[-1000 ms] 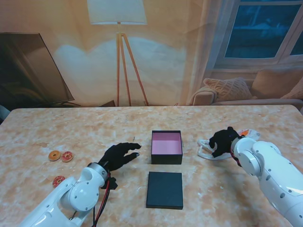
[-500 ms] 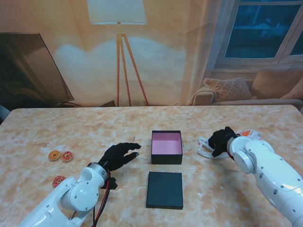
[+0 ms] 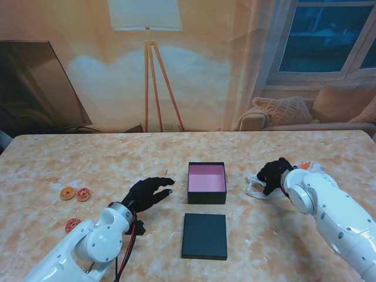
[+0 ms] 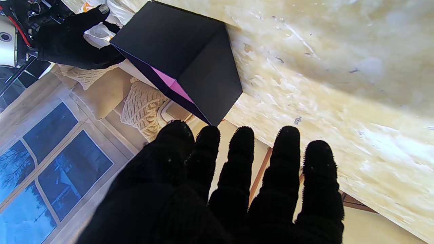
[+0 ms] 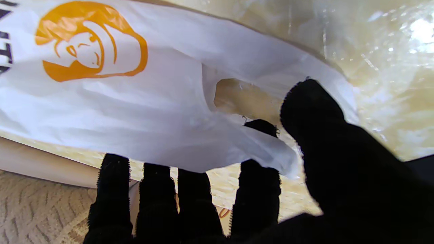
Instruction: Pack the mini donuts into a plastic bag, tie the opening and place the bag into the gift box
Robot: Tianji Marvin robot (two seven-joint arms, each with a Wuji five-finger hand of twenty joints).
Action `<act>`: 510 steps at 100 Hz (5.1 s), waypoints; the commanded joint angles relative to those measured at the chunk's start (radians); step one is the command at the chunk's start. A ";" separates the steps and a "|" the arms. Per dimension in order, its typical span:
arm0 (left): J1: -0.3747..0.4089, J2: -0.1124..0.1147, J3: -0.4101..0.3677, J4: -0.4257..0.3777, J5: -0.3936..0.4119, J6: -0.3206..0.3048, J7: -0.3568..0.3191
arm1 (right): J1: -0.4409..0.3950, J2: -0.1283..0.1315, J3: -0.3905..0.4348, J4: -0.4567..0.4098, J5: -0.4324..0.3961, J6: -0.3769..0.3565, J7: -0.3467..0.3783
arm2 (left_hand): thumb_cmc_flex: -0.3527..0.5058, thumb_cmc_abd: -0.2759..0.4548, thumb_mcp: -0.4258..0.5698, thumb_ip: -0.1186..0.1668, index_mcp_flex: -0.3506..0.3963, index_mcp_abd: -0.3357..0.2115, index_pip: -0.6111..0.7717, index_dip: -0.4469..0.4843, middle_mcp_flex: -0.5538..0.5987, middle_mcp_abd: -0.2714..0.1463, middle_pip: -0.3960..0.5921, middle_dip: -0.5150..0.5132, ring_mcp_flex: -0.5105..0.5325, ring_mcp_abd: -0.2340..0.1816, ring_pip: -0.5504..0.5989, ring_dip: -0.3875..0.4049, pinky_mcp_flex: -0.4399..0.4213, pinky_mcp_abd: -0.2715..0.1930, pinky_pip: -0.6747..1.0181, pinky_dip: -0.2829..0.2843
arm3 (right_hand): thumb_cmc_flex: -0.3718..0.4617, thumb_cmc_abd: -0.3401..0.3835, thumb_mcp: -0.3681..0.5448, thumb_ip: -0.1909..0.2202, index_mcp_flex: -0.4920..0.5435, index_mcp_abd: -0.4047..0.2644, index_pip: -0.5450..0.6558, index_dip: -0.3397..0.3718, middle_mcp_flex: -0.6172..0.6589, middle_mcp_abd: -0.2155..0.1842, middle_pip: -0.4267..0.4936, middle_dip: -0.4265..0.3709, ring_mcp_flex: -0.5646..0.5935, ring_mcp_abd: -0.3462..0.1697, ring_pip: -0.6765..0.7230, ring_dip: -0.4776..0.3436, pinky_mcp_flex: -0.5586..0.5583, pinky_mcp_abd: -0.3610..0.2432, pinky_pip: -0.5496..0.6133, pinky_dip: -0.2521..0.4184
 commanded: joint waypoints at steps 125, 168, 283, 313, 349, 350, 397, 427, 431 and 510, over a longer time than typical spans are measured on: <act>-0.002 -0.001 0.005 -0.007 -0.017 0.014 -0.032 | -0.054 -0.072 0.219 -0.096 0.457 -0.076 -0.098 | -0.015 -0.011 0.027 -0.005 0.009 -0.021 0.020 0.015 -0.027 0.019 -0.025 0.000 -0.017 0.004 -0.012 0.004 -0.014 0.017 -0.012 0.022 | 0.246 0.101 0.095 0.079 -0.244 0.185 -0.001 -0.226 0.478 -0.211 0.467 0.247 0.607 -0.147 0.457 0.344 0.352 0.034 0.248 0.074; -0.002 -0.001 0.006 -0.007 -0.019 0.015 -0.031 | -0.039 -0.060 0.206 -0.125 0.467 -0.002 0.001 | -0.016 -0.013 0.028 -0.005 0.013 -0.019 0.021 0.015 -0.028 0.017 -0.026 0.000 -0.015 0.004 -0.011 0.004 -0.009 0.017 -0.001 0.029 | 0.229 0.251 0.268 0.221 0.051 0.047 -0.098 -0.120 0.310 -0.182 0.716 0.687 0.398 -0.091 0.787 0.622 0.210 0.095 0.274 0.155; -0.005 0.000 0.007 -0.005 -0.020 0.014 -0.037 | 0.010 -0.044 0.216 -0.104 0.603 -0.110 0.125 | -0.021 -0.032 0.042 -0.005 0.016 -0.020 0.022 0.018 -0.033 0.015 -0.028 -0.002 -0.017 0.003 -0.009 0.003 -0.006 0.014 0.013 0.034 | 0.312 0.063 0.093 -0.009 -0.063 0.115 -0.012 -0.282 0.416 -0.150 0.432 0.349 0.549 -0.128 0.563 0.471 0.410 0.031 0.263 0.079; -0.008 0.000 0.011 -0.002 -0.024 0.016 -0.041 | -0.003 -0.053 0.265 -0.136 0.727 -0.036 0.144 | -0.027 -0.034 0.052 -0.005 0.016 -0.019 0.023 0.019 -0.033 0.017 -0.028 -0.003 -0.017 0.002 -0.009 0.002 -0.008 0.016 0.012 0.033 | 0.321 0.153 0.006 0.008 -0.166 0.151 -0.004 -0.189 0.359 -0.127 0.492 0.426 0.499 -0.136 0.675 0.517 0.366 0.041 0.286 0.102; -0.012 0.001 0.014 -0.001 -0.028 0.018 -0.047 | -0.051 -0.054 0.324 -0.214 0.799 -0.013 0.162 | -0.030 -0.036 0.057 -0.006 0.018 -0.020 0.023 0.019 -0.035 0.019 -0.030 -0.003 -0.019 0.003 -0.010 0.002 -0.008 0.016 0.011 0.031 | 0.250 0.185 -0.017 0.079 -0.216 0.204 0.012 -0.158 0.278 -0.096 0.613 0.501 0.459 -0.157 0.848 0.626 0.330 0.078 0.307 0.143; -0.013 0.001 0.014 -0.001 -0.028 0.018 -0.047 | -0.052 -0.054 0.325 -0.216 0.799 -0.013 0.161 | -0.030 -0.036 0.058 -0.006 0.018 -0.018 0.023 0.019 -0.034 0.018 -0.030 -0.003 -0.019 0.004 -0.010 0.002 -0.007 0.017 0.011 0.031 | 0.248 0.187 -0.018 0.081 -0.217 0.209 0.009 -0.161 0.276 -0.093 0.615 0.505 0.459 -0.158 0.853 0.631 0.327 0.079 0.306 0.144; -0.008 0.003 0.007 -0.007 -0.026 0.017 -0.057 | -0.002 -0.055 0.238 -0.246 0.684 0.010 0.138 | -0.026 -0.046 0.069 -0.007 0.026 -0.019 0.026 0.021 -0.038 0.020 -0.035 -0.006 -0.020 0.004 -0.013 -0.002 -0.007 0.018 0.008 0.027 | 0.199 0.079 0.087 0.095 -0.156 0.371 -0.238 -0.493 0.267 -0.172 0.855 0.637 0.578 -0.342 1.024 0.771 0.447 0.132 0.339 0.123; -0.001 0.004 0.000 -0.011 -0.021 0.011 -0.056 | 0.026 -0.068 0.196 -0.210 0.634 0.021 0.066 | -0.029 -0.047 0.074 -0.008 0.031 -0.017 0.028 0.022 -0.034 0.019 -0.034 -0.006 -0.021 0.005 -0.015 -0.005 -0.008 0.019 0.005 0.025 | 0.277 0.033 0.098 -0.003 -0.114 0.092 -0.097 -0.260 0.288 -0.277 0.761 0.684 0.574 -0.243 0.689 0.585 0.431 0.018 0.285 0.073; 0.000 0.004 0.000 -0.011 -0.021 0.010 -0.056 | 0.028 -0.070 0.192 -0.202 0.634 0.019 0.058 | -0.029 -0.047 0.075 -0.008 0.031 -0.018 0.028 0.023 -0.034 0.019 -0.034 -0.006 -0.020 0.005 -0.015 -0.005 -0.008 0.020 0.004 0.025 | 0.302 0.032 0.104 -0.007 -0.112 0.063 -0.065 -0.195 0.266 -0.263 0.773 0.722 0.564 -0.164 0.466 0.415 0.437 -0.012 0.262 0.061; -0.010 0.005 0.010 -0.007 -0.029 0.019 -0.067 | 0.016 -0.082 0.188 -0.193 0.745 0.021 0.049 | -0.037 -0.062 0.092 -0.008 0.039 -0.016 0.034 0.031 -0.034 0.026 -0.033 -0.005 -0.018 0.004 -0.011 -0.005 -0.001 0.015 0.011 0.023 | 0.401 -0.123 0.388 0.054 -0.107 0.396 -0.540 -0.503 0.031 0.137 0.257 0.187 0.578 -0.275 0.591 0.134 0.550 -0.111 0.304 -0.193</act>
